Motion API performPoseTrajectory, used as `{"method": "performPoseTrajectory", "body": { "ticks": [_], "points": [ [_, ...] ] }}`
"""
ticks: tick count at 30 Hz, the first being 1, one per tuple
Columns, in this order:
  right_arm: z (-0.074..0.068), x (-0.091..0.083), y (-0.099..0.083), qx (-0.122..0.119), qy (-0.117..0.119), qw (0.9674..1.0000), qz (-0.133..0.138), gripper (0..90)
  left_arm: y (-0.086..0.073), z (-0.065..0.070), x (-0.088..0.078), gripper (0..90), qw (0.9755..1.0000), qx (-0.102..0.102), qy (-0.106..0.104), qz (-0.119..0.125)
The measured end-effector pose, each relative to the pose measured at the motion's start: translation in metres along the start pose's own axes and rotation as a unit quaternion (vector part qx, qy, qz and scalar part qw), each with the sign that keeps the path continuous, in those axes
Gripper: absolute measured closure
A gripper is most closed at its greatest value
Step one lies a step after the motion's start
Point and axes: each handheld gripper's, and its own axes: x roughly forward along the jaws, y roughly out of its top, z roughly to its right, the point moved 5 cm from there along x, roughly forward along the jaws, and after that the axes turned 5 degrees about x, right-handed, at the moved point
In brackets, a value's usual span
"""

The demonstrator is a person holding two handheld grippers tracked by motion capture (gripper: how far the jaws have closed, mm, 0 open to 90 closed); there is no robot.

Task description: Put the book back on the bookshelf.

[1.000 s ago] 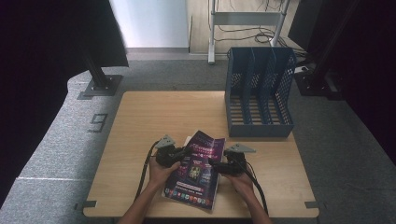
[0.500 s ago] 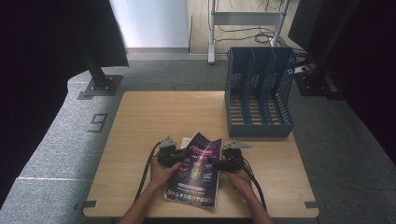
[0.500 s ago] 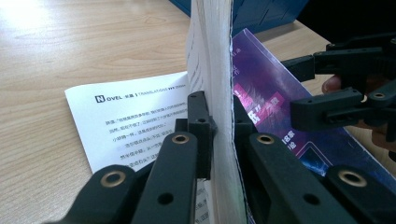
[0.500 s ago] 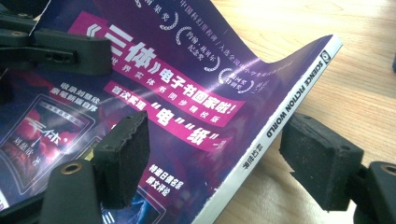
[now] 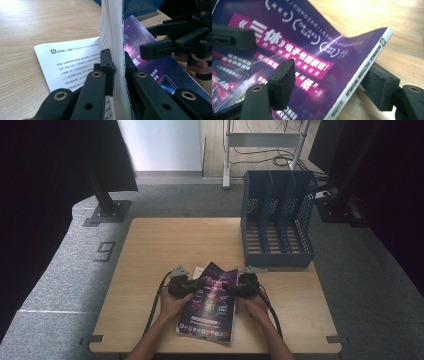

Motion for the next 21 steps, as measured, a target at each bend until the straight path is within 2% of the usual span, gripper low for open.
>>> {"method": "performPoseTrajectory", "body": {
  "ticks": [4, 11, 14, 17, 21],
  "points": [
    [0.002, 0.005, 0.005, -0.004, -0.006, 1.0000, 0.001, 34.3, 0.000, -0.001, -0.001, 84.8, 1.0000, -0.001, 0.000, 0.000],
    [0.009, 0.013, 0.009, 0.010, -0.008, 0.9999, -0.007, 39.1, 0.000, -0.001, 0.000, 84.8, 1.0000, -0.004, -0.001, 0.000],
    [0.010, 0.015, 0.009, 0.009, -0.009, 0.9999, -0.006, 40.9, 0.000, -0.001, -0.001, 84.8, 1.0000, -0.004, -0.001, 0.001],
    [0.013, 0.015, 0.008, 0.009, -0.027, 0.9996, -0.007, 50.6, 0.000, -0.002, -0.001, 84.8, 1.0000, -0.005, -0.002, 0.001],
    [0.014, 0.013, 0.008, 0.011, -0.025, 0.9996, -0.004, 55.9, 0.000, -0.001, -0.002, 84.8, 1.0000, -0.004, -0.003, 0.002]
  ]
}}
